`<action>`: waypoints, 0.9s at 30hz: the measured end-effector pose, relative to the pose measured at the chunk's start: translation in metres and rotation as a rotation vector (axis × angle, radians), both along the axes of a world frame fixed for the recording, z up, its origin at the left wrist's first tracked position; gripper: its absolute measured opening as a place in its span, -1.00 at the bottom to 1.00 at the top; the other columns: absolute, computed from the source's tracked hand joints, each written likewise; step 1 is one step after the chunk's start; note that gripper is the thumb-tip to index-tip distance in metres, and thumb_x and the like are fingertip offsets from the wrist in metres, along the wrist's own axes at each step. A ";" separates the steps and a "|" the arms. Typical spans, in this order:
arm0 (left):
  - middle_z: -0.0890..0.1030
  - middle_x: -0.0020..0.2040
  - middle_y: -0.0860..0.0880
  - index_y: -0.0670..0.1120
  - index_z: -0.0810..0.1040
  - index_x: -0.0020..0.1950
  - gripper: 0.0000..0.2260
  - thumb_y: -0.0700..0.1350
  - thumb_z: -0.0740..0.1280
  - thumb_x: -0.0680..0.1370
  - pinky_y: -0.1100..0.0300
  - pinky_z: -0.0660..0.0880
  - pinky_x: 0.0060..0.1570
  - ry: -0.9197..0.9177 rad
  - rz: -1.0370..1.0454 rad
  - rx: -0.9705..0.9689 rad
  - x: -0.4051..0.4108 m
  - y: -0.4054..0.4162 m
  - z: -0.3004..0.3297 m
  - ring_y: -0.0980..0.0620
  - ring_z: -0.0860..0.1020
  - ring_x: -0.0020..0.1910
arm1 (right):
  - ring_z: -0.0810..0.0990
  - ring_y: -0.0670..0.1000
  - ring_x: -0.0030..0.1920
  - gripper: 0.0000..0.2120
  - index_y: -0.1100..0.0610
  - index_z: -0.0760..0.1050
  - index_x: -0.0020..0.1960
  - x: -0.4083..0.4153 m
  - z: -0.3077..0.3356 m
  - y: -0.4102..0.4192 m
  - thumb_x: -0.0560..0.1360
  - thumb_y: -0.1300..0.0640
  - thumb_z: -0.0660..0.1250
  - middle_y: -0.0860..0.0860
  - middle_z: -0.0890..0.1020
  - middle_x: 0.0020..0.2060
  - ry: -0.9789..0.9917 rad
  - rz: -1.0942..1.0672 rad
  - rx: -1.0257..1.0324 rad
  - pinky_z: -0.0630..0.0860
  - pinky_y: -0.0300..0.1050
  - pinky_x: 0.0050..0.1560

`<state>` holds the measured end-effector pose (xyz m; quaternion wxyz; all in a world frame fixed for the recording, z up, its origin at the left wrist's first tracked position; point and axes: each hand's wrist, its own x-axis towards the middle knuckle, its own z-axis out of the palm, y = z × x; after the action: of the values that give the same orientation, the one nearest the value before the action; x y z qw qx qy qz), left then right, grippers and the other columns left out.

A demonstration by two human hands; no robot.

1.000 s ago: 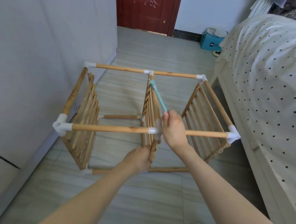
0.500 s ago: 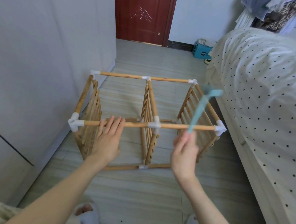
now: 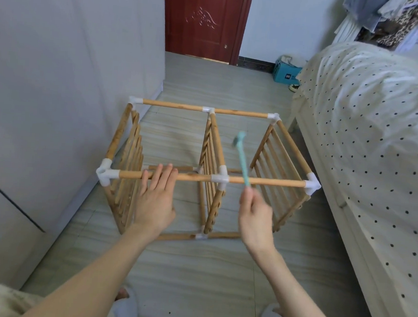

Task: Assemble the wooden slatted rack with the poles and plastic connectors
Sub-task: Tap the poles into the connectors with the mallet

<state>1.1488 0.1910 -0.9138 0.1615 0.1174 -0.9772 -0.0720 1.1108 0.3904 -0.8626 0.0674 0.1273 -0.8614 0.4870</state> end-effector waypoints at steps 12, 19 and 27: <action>0.04 0.55 -0.02 -0.08 0.03 0.54 -0.24 -0.21 0.32 0.41 -0.01 -0.33 0.45 -0.049 0.013 0.007 0.002 0.003 0.005 -0.03 -0.10 0.54 | 0.32 -0.06 -0.43 -0.61 0.03 0.27 -0.30 0.003 0.005 0.004 0.61 -0.12 -0.05 -0.04 0.36 -0.47 -0.001 -0.028 -0.174 0.31 -0.09 -0.36; 0.16 0.47 -0.03 0.04 0.05 0.53 -0.30 -0.16 0.29 0.45 0.01 -0.45 0.36 -0.066 -0.014 0.098 -0.002 0.002 0.007 -0.07 -0.12 0.52 | 0.46 0.07 -0.32 -0.65 0.07 0.34 -0.24 -0.019 0.003 0.010 0.63 -0.03 -0.01 0.06 0.52 -0.34 -0.183 0.013 0.163 0.34 -0.05 -0.25; -0.09 0.56 -0.05 -0.01 -0.15 0.55 -0.32 0.24 -0.24 0.46 0.05 -0.53 0.33 -0.123 -0.040 0.038 -0.002 -0.004 -0.003 -0.05 -0.34 0.49 | 0.51 0.17 0.15 -0.62 0.26 0.45 0.09 -0.083 -0.005 0.008 0.66 0.07 -0.08 0.19 0.59 0.02 -0.013 0.087 0.542 0.05 0.01 0.44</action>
<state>1.1469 0.1870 -0.9168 0.0976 0.1050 -0.9859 -0.0864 1.0276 0.3979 -0.8678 0.0041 0.1746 -0.9545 0.2419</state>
